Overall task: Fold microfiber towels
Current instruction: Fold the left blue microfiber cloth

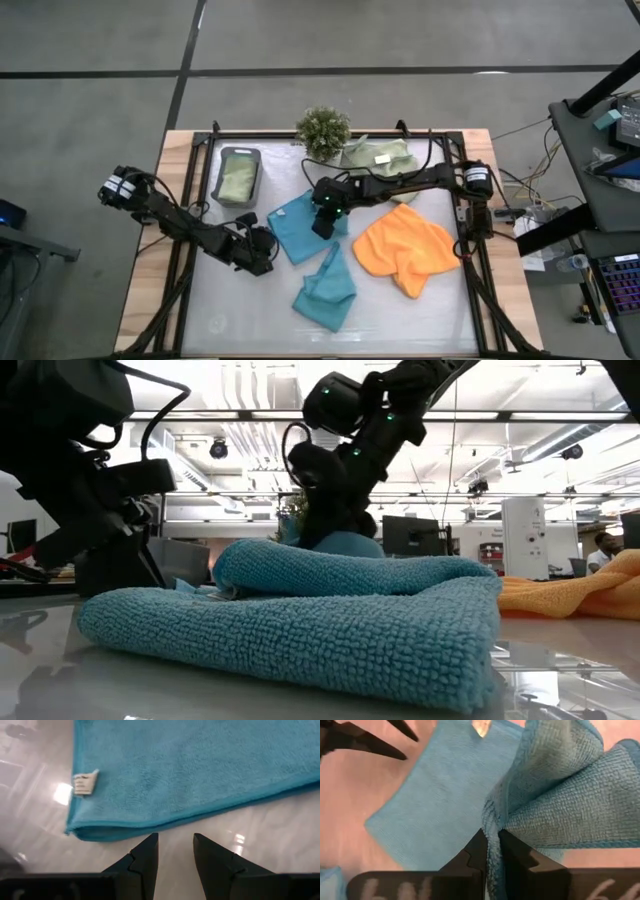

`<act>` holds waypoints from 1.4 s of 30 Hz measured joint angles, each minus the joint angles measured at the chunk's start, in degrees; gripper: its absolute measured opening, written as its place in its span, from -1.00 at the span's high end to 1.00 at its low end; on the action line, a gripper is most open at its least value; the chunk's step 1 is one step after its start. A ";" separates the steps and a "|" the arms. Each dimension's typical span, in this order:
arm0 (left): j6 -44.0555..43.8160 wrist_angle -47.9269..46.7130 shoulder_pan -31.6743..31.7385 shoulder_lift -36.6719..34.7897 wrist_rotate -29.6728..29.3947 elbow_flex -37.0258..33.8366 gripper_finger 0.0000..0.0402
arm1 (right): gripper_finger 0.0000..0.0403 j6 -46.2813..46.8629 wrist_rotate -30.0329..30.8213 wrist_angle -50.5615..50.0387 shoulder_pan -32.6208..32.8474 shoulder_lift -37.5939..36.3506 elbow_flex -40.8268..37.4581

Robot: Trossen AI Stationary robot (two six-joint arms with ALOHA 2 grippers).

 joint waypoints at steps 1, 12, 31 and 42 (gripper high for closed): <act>0.00 0.07 -0.02 0.00 -0.15 0.00 0.46 | 0.84 0.00 -0.33 0.12 0.15 0.41 0.52; 0.00 9.58 -0.02 -0.04 -1.56 -4.87 0.46 | 0.84 1.47 -0.73 1.46 1.41 3.60 4.47; 1.46 18.04 0.07 -0.04 -2.65 -8.31 0.46 | 0.84 3.08 -2.48 3.68 2.58 14.88 16.68; 1.47 18.06 0.11 -0.04 -3.13 -8.33 0.46 | 0.83 4.53 -4.33 3.79 3.69 19.61 22.26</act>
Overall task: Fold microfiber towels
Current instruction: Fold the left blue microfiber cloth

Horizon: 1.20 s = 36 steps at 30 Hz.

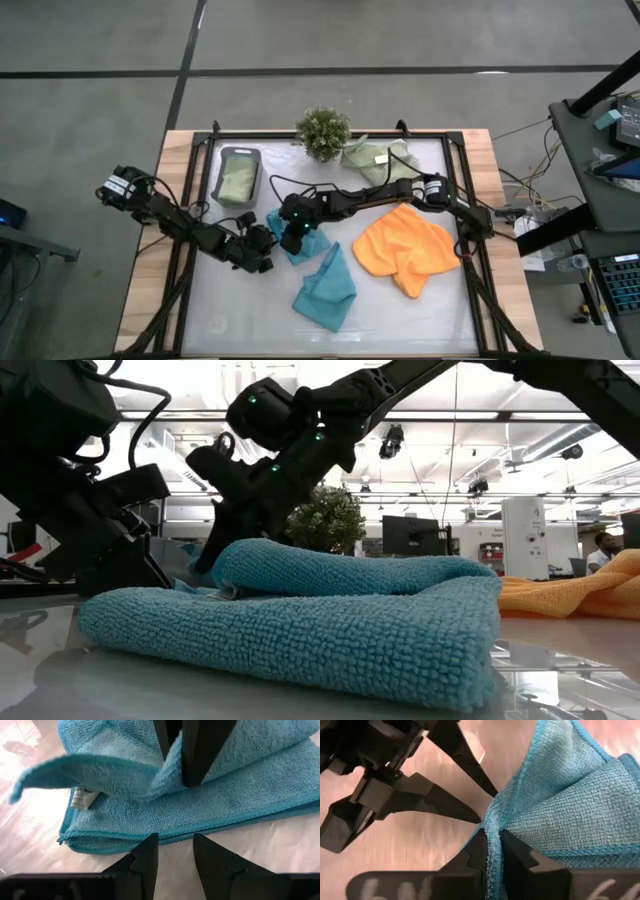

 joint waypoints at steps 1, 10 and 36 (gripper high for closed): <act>0.00 -0.03 0.00 0.00 -0.02 0.00 0.46 | 0.83 0.25 0.02 -0.04 -0.02 0.05 0.01; 0.00 0.02 0.00 0.00 -0.20 0.00 0.46 | 0.54 0.06 0.16 0.19 -0.22 0.06 0.27; 0.00 -0.16 0.00 0.00 -0.03 0.00 0.46 | -0.16 -19.46 -4.95 -16.89 1.93 -8.79 0.49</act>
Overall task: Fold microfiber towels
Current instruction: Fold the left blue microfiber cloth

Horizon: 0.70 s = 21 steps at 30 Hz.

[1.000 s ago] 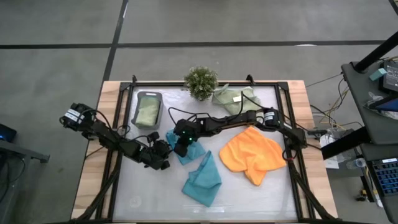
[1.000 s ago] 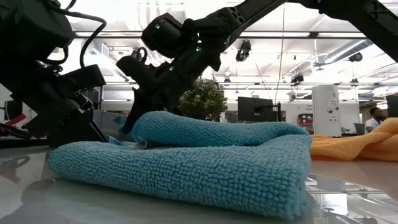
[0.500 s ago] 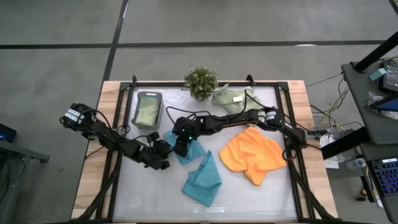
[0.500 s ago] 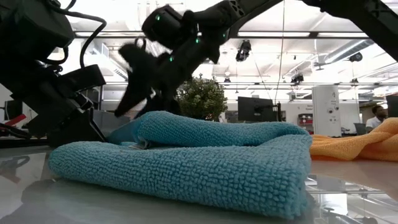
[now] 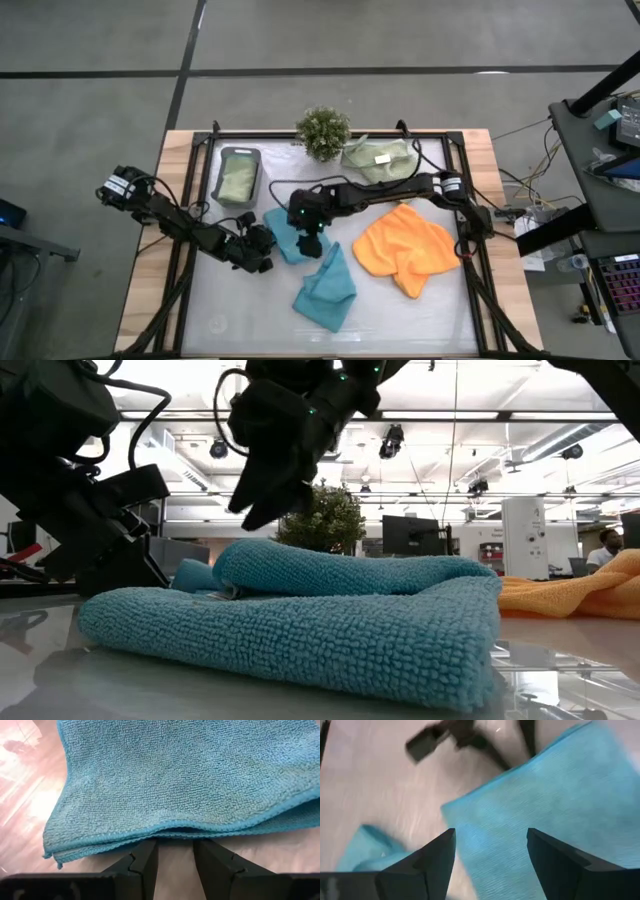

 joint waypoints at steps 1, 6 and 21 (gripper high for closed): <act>0.00 0.00 -0.01 0.00 0.03 0.02 0.46 | -0.15 -0.94 -0.01 -0.08 0.43 0.03 -0.43; 0.58 -0.05 -0.04 -0.48 1.82 0.41 0.46 | -0.07 -5.77 -0.03 6.64 2.92 0.29 -4.55; 1.53 0.02 -0.04 -0.65 1.98 0.39 0.46 | 0.03 -12.75 7.65 26.75 5.87 0.51 -15.77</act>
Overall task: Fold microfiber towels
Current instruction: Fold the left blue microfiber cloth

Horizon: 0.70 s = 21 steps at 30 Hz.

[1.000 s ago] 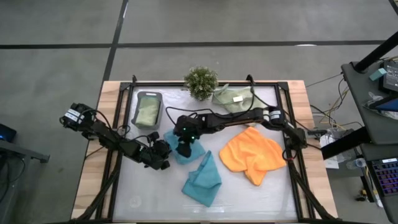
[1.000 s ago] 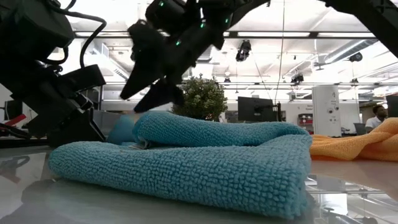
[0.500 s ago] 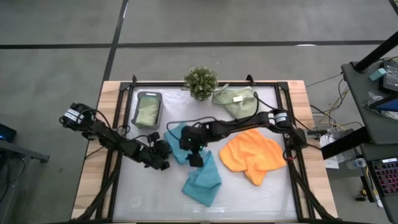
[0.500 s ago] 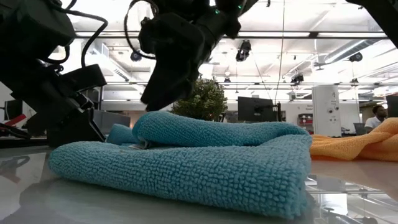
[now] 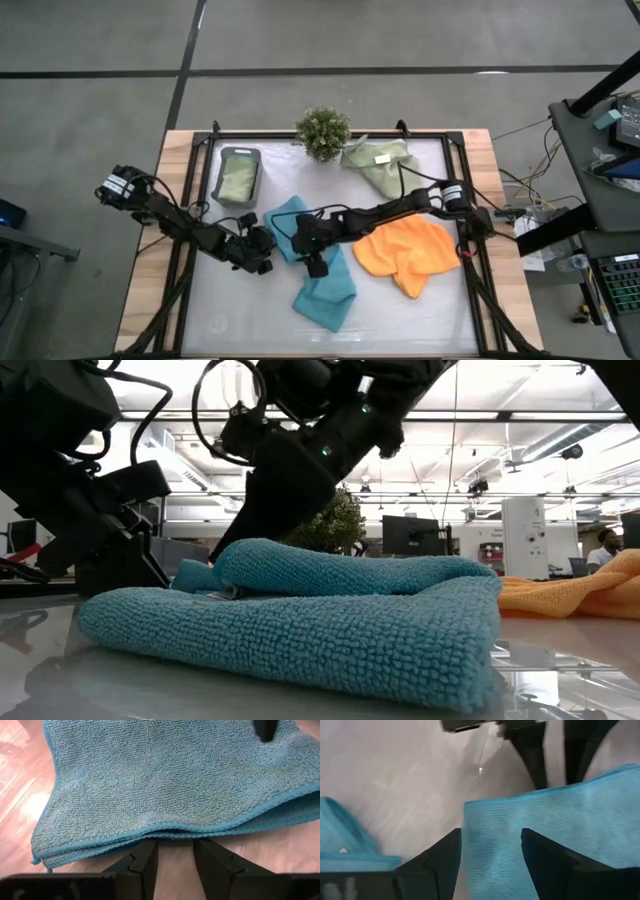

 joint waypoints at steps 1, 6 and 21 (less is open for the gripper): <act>0.00 0.00 0.00 0.00 0.00 0.00 0.46 | 0.03 0.02 -0.06 0.68 0.02 0.07 -0.53; 0.00 -0.02 0.00 0.02 -0.02 -0.02 0.46 | 0.19 0.11 -0.09 2.09 0.00 0.23 -2.09; 0.00 -0.09 0.00 0.04 -0.19 -0.09 0.46 | 0.96 -3.41 2.07 -3.28 -0.29 -1.90 -1.87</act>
